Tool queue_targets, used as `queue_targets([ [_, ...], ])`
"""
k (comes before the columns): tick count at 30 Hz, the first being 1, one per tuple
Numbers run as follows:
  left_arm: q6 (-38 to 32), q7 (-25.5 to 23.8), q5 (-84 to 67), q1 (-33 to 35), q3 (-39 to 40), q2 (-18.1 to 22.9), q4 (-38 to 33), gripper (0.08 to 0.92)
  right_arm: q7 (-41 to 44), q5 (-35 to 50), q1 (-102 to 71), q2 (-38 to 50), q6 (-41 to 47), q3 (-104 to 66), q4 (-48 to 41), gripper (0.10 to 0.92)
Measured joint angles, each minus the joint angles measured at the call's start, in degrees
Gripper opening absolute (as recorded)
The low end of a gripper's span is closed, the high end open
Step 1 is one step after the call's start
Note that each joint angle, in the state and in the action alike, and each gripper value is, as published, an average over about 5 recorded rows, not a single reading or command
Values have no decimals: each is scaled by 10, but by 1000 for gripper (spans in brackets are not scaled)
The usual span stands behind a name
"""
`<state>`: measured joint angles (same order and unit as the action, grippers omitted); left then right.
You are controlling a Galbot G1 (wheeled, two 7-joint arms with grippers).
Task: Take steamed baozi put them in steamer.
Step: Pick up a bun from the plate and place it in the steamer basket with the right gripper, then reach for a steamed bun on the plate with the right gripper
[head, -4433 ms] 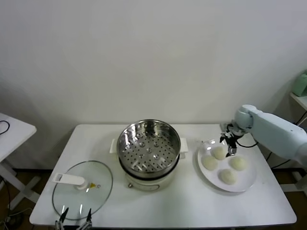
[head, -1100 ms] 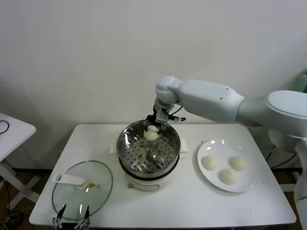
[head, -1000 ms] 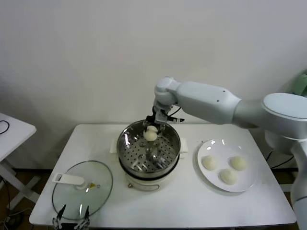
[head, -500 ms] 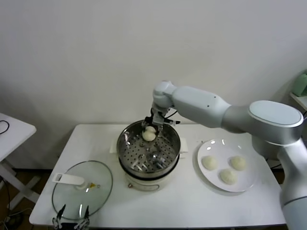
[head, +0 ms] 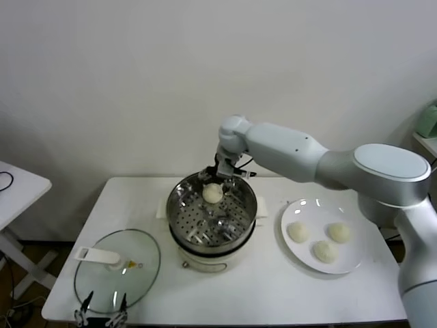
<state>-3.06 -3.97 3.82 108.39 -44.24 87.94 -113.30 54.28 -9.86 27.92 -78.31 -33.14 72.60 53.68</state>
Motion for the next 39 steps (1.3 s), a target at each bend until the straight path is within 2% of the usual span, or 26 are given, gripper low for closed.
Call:
queue_targets([
  [9, 0, 0, 5, 4, 3, 0, -6, 823, 15, 151, 82, 53, 77, 75, 44, 823],
  [15, 0, 1, 6, 4, 3, -2, -6, 823, 20, 269, 147, 115, 161, 151, 83, 823],
  [22, -1, 1, 7, 3, 3, -4, -5, 823, 3, 364, 202, 197, 278, 240, 150, 823],
  [30, -1, -2, 11, -1, 6, -4, 0, 823, -20, 410, 207, 280, 389, 292, 212, 823],
  [39, -1, -2, 11, -2, 2, -4, 2, 823, -30, 397, 135, 335, 453, 270, 219, 823],
])
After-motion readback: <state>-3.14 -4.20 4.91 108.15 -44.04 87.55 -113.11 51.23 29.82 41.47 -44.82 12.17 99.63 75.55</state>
